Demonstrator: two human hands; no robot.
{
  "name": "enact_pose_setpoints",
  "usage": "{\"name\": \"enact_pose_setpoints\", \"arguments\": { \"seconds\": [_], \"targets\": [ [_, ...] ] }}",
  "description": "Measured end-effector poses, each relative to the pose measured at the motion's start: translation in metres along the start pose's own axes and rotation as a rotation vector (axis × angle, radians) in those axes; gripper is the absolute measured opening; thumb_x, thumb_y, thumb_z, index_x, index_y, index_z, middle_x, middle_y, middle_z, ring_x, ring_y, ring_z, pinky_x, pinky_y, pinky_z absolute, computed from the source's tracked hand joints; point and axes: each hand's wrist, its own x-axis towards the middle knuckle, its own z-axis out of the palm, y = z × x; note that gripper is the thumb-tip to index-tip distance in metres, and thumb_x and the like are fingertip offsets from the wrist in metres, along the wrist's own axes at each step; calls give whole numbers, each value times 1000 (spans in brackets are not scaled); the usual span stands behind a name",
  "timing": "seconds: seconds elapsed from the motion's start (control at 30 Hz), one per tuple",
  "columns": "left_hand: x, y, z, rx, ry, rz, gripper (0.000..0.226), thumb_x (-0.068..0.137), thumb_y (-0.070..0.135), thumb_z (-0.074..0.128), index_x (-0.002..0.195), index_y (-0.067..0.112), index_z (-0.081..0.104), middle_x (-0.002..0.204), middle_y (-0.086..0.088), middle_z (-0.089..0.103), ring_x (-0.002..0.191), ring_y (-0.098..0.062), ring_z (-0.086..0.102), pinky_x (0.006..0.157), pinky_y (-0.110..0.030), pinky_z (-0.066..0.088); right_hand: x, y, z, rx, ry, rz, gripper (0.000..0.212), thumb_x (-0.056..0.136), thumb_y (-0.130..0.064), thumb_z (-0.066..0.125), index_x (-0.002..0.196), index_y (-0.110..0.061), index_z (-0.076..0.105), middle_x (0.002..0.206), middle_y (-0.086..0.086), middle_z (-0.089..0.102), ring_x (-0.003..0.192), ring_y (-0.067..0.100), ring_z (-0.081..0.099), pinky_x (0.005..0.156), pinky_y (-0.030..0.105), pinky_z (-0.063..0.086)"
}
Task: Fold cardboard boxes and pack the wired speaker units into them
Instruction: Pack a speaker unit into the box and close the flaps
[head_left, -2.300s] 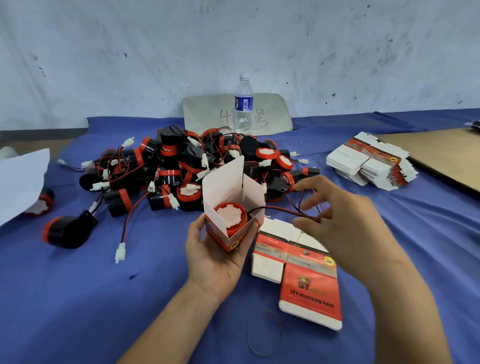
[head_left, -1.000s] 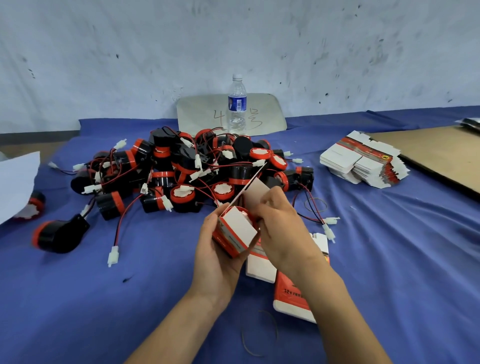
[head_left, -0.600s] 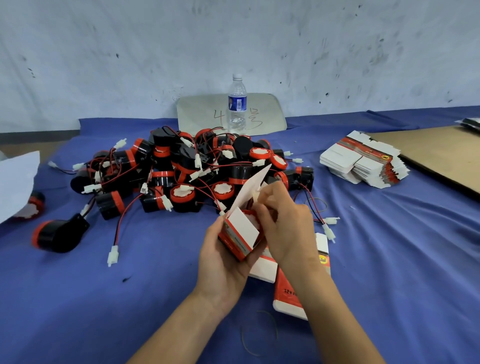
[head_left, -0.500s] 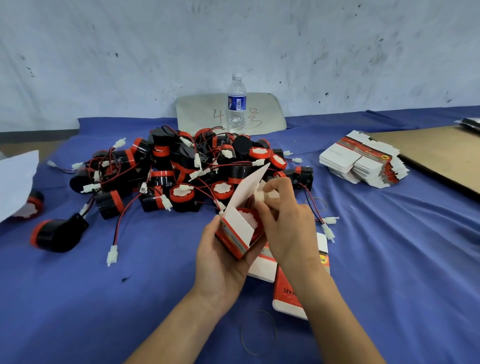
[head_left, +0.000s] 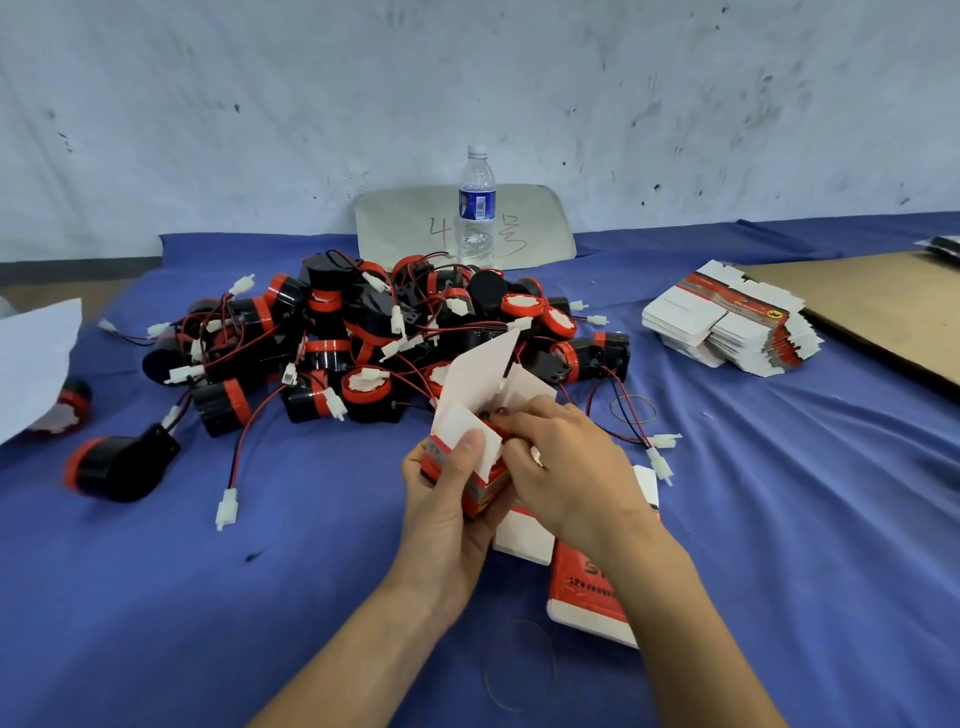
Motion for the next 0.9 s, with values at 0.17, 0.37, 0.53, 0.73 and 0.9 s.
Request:
{"name": "enact_pose_setpoints", "arguments": {
  "seconds": [0.17, 0.37, 0.53, 0.73, 0.9],
  "targets": [
    [3, 2, -5, -27, 83, -13, 58, 78, 25, 66, 132, 11, 48, 109, -11, 69, 87, -17, 72, 62, -28, 57, -1, 0, 5, 62, 178, -192, 31, 92, -27, 45, 98, -19, 75, 153, -22, 20, 125, 14, 27, 93, 25, 38],
    [3, 11, -5, -132, 53, -30, 42, 72, 22, 63, 114, 13, 62, 93, -7, 74, 81, -17, 73, 56, -25, 57, -1, 1, 8, 199, 124, -290, 29, 96, -16, 48, 115, -10, 69, 143, -9, 48, 117, 19, 50, 99, 37, 44],
    [2, 13, -4, -158, -12, -43, 40, 72, 22, 64, 111, 12, 64, 95, -10, 74, 86, -20, 73, 59, -26, 58, -2, 7, -1, 265, 170, -367, 38, 101, -29, 41, 137, -32, 49, 132, -7, 59, 111, 16, 52, 97, 34, 44],
    [3, 12, -7, -96, 27, -96, 51, 73, 22, 64, 122, 10, 59, 97, -12, 74, 87, -22, 73, 58, -26, 58, 1, 12, 4, 426, 42, -180, 29, 97, -15, 55, 123, -25, 65, 128, -14, 60, 121, 4, 48, 100, 25, 43],
    [6, 13, -7, 23, -9, -10, 49, 74, 20, 66, 121, 21, 53, 108, -8, 71, 94, -23, 72, 62, -28, 58, 2, 13, -3, 899, 0, 8, 19, 84, -7, 70, 87, -25, 77, 143, -22, 40, 117, -4, 53, 88, 20, 50]
  ]
}}
